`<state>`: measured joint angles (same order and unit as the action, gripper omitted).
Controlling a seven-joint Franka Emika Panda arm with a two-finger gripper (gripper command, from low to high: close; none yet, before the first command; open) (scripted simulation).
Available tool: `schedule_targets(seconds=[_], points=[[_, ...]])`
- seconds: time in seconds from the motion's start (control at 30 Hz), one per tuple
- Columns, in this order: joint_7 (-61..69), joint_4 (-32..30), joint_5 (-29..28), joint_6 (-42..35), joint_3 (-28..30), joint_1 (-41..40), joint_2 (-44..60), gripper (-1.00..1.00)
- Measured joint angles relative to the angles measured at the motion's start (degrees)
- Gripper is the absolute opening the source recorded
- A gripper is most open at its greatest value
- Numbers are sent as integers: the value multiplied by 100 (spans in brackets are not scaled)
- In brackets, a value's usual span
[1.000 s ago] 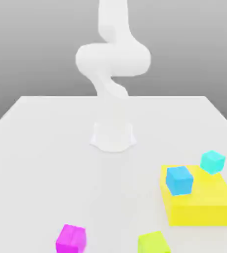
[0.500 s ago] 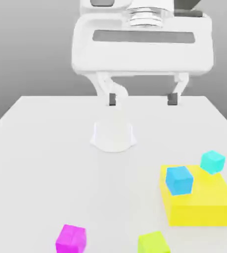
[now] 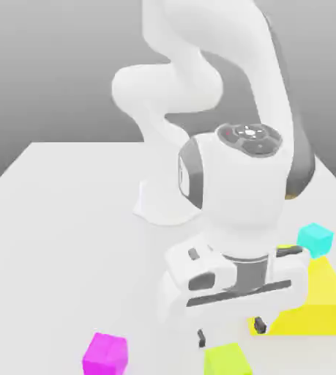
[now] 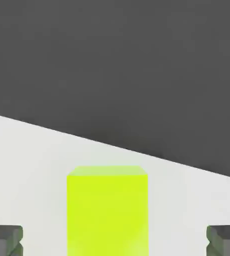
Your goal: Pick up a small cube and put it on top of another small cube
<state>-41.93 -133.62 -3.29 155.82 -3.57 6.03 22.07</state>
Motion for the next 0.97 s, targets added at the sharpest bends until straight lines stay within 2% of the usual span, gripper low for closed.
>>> schedule_targets(seconds=[0.07,0.1,0.3,0.47,0.7,0.83,0.87,0.97], points=[[-33,76,-47,323,51,43,414,0],[-44,98,-62,413,64,54,527,-100],[-54,109,-74,457,68,57,584,-100],[28,-45,34,-172,-24,-13,-197,-100],[63,-417,414,-843,784,-952,-1241,-100],[172,-453,623,-312,866,-1155,-744,-100],[196,-450,659,-146,849,-1177,-573,100],[196,-450,660,-146,849,-1177,-573,100]])
